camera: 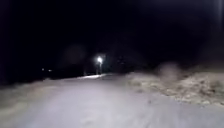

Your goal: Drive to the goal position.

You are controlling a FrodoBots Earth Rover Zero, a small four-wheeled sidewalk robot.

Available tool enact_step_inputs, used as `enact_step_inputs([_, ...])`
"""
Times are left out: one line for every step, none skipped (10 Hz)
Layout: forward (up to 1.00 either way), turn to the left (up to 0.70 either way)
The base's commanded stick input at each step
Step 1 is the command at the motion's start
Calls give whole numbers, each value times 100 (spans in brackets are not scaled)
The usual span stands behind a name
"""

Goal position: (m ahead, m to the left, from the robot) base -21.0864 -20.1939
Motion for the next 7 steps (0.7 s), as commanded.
enact_step_inputs([90,-33])
enact_step_inputs([87,-32])
enact_step_inputs([86,-31])
enact_step_inputs([87,-32])
enact_step_inputs([87,-32])
enact_step_inputs([86,-31])
enact_step_inputs([86,-31])
